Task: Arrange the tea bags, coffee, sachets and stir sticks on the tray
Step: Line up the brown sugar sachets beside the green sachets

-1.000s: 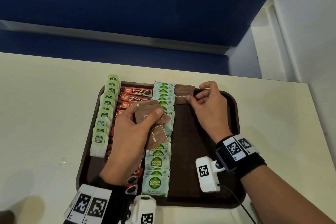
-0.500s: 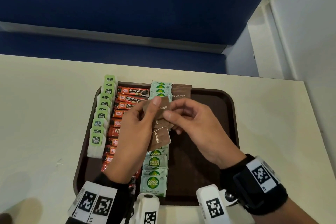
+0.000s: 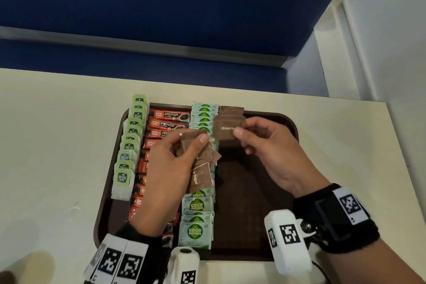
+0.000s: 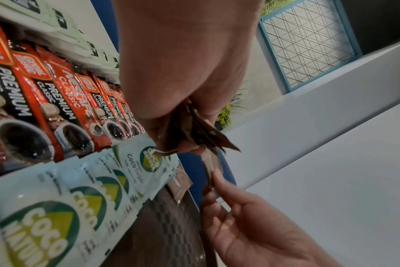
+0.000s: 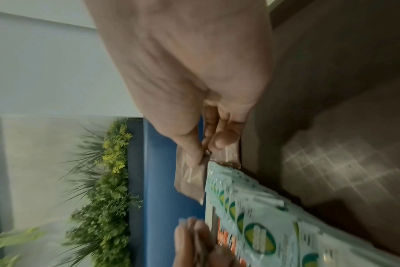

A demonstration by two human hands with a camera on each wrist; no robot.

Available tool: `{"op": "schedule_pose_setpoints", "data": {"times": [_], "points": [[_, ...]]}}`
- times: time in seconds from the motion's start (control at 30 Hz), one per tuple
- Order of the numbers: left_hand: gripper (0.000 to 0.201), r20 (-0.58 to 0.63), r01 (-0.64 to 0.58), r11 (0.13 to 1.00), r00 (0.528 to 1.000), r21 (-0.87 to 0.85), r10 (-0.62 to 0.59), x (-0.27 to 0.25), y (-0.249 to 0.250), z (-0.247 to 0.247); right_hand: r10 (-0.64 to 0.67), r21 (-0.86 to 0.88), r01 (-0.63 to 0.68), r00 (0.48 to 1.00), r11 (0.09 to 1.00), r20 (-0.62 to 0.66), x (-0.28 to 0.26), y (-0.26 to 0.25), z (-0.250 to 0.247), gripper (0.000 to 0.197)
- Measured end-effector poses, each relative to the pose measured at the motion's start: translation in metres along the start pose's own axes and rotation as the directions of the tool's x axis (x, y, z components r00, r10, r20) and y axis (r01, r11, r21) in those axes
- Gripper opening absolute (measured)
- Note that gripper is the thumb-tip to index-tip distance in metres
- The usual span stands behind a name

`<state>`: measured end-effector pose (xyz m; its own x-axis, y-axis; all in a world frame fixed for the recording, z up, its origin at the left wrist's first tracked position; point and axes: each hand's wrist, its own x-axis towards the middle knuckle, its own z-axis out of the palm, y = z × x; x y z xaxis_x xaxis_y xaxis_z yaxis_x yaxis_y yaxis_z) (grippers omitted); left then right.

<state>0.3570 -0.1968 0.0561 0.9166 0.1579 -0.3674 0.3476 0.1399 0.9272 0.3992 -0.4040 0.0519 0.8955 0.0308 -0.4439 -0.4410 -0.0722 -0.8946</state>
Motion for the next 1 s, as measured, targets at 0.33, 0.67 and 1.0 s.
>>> {"op": "schedule_pose_setpoints", "data": {"times": [0.33,0.67,1.0], "points": [[0.013,-0.033,0.052,0.997,0.998,-0.060,-0.054,0.004,-0.003,-0.012,-0.121,-0.312,0.055,0.973,0.948,-0.196,0.034,0.033,-0.006,0.019],[0.015,-0.031,0.067,0.995,0.997,-0.076,-0.069,0.005,-0.003,-0.014,-0.233,-0.491,0.074,0.934,0.868,-0.272,0.040,0.036,0.002,0.032],[0.020,-0.028,0.095,0.989,0.995,-0.112,-0.099,0.007,0.000,-0.008,-0.240,-0.537,0.059,0.932,0.841,-0.273,0.040,0.036,0.004,0.034]]}}
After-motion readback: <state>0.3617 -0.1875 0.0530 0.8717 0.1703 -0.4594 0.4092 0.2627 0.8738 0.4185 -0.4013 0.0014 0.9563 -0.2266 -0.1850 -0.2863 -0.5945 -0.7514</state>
